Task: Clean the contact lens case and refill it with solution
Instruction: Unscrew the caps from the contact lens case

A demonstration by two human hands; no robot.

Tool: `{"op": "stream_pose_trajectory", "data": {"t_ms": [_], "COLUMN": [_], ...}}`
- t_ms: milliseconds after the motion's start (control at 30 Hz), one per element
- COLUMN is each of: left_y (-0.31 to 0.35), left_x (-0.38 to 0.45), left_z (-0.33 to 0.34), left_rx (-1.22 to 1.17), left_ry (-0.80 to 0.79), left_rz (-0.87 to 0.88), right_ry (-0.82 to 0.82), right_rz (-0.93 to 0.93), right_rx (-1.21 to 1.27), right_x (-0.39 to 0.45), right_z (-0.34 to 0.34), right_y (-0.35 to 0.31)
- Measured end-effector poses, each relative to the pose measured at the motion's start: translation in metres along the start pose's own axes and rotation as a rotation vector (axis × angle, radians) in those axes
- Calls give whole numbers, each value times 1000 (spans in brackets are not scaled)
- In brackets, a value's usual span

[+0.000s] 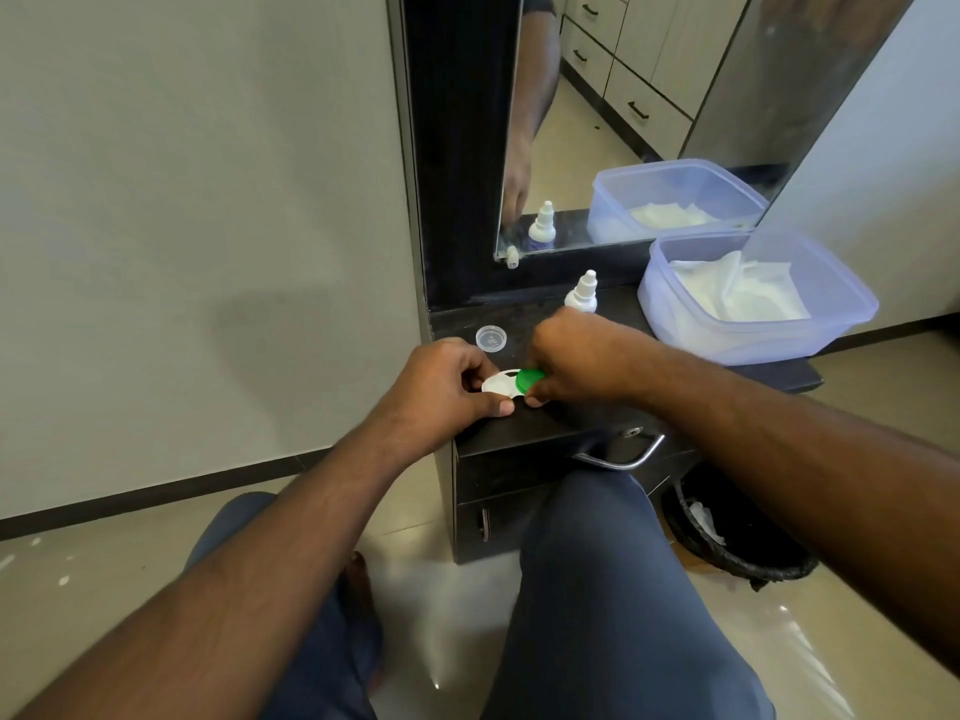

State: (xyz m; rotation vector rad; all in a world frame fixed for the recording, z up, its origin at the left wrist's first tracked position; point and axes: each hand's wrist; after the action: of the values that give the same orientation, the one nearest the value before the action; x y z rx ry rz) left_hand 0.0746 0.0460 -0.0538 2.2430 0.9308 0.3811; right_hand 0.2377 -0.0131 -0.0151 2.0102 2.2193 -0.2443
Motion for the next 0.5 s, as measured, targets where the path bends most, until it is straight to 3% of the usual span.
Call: {"op": "stream_pose_trajectory", "data": {"t_ms": [300,400,500], "left_y": [-2,1,2], "left_x": [0,0,0], "left_z": [2,0,-2], "left_rx": [-17,-27,-43], "left_ry": [2,-6,-28], "left_rz": [-17,-37,-59], "right_ry": [-67,-100,-86], "right_rz": [-270,-216,-31], "right_rx": [19,22,137], "right_x": [0,3,3], "right_z": [-10,-13,-14], "right_y": [17,16,12]}}
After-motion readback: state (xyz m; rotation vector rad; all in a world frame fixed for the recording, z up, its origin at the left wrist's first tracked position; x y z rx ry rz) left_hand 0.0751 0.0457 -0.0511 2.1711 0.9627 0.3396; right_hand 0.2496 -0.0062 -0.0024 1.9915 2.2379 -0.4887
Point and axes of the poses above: each hand's wrist, its own x-axis towards the middle knuckle, its own z-axis out of the palm, y = z × x
